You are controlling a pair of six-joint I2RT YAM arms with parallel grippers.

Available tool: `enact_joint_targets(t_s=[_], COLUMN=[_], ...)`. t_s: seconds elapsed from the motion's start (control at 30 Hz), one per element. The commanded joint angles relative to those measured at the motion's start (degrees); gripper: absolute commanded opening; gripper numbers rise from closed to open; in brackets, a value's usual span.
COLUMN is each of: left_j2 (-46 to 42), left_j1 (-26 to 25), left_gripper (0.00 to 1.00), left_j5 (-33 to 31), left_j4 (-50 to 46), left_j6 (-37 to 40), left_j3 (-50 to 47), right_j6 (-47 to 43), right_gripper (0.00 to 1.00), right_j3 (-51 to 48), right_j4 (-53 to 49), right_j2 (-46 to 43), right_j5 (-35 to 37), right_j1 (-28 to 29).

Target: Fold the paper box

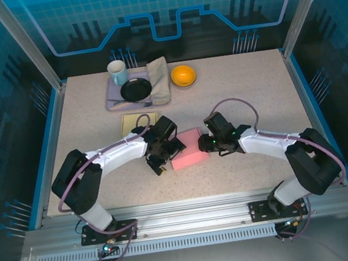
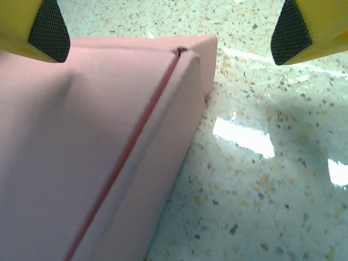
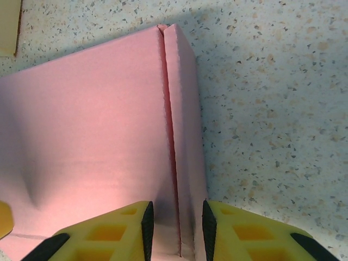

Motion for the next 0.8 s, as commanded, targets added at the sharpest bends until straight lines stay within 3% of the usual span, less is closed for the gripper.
enact_joint_targets(t_s=[0.0, 0.13, 0.77], left_j2=[-2.4, -1.8, 0.4], left_j1=[-1.1, -1.1, -1.1], left_gripper=[0.99, 0.99, 0.94], left_j5=[-1.3, -1.7, -2.5], left_j4=[3.5, 9.1, 12.7], left_j6=[-1.7, -2.6, -4.3], left_j3=[-2.1, -4.2, -5.4], right_j6=[0.8, 0.9, 0.9], right_gripper=[0.32, 0.32, 0.32], right_j3=[-0.8, -1.3, -1.7], right_j4=[-1.7, -1.4, -1.5], right_j2=[-1.2, -1.6, -2.3], right_j5=[0.8, 0.9, 1.2], right_j1=[1.0, 1.1, 1.1])
